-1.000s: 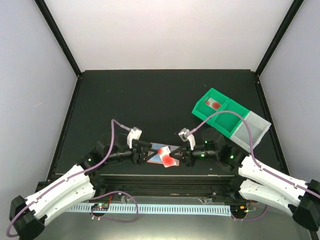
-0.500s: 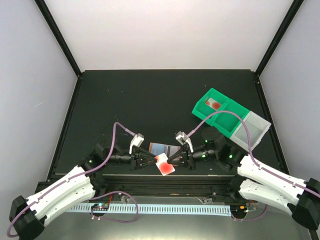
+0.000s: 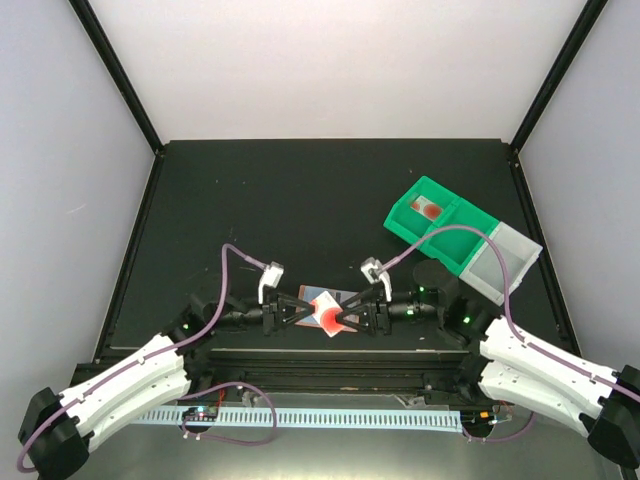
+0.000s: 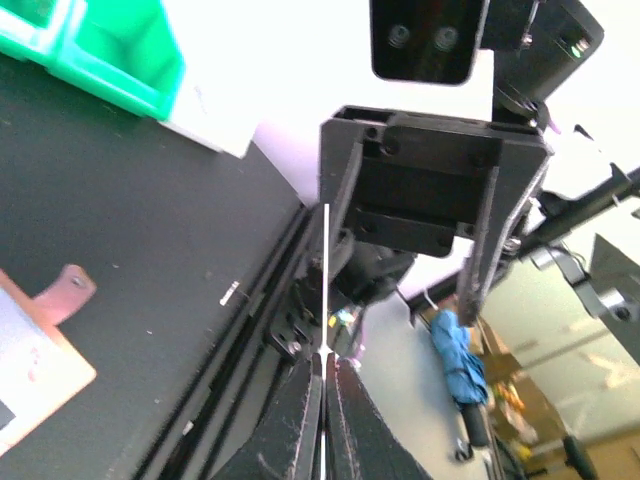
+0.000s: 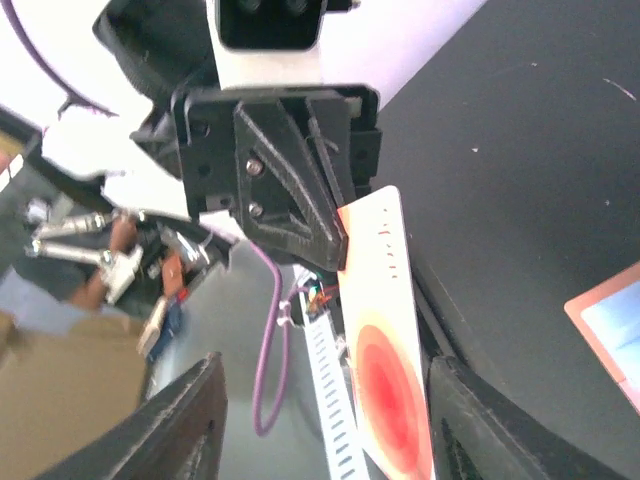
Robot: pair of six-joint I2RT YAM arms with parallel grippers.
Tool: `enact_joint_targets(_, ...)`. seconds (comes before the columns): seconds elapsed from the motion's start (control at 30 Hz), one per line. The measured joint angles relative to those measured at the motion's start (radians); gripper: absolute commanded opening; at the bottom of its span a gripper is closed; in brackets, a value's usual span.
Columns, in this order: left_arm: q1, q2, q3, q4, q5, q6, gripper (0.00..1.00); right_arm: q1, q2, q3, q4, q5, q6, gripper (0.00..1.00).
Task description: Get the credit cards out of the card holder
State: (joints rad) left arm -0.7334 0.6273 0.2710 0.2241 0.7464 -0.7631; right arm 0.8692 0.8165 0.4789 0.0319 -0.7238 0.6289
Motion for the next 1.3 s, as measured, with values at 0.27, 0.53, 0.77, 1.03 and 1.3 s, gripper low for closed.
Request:
enact_joint_targets(0.27,0.000,-0.005,-0.041,0.112,-0.197,-0.117,0.02,0.000,-0.032,-0.062,0.101,0.211,0.166,0.76)
enact_joint_targets(0.53,0.000,0.003,-0.030,0.173,-0.368,-0.221,0.01,0.000,0.021,-0.115,0.254,0.315,0.346,0.74)
enact_joint_targets(0.77,0.000,0.016,-0.042,0.267,-0.460,-0.324,0.02,0.000,0.124,-0.115,0.407,0.330,0.461,0.46)
enact_joint_targets(1.03,0.000,0.013,-0.060,0.309,-0.523,-0.375,0.01,0.000,0.182,-0.096,0.492,0.348,0.527,0.36)
enact_joint_targets(1.3,0.000,0.014,-0.072,0.350,-0.541,-0.394,0.02,0.000,0.310,-0.053,0.597,0.332,0.560,0.21)
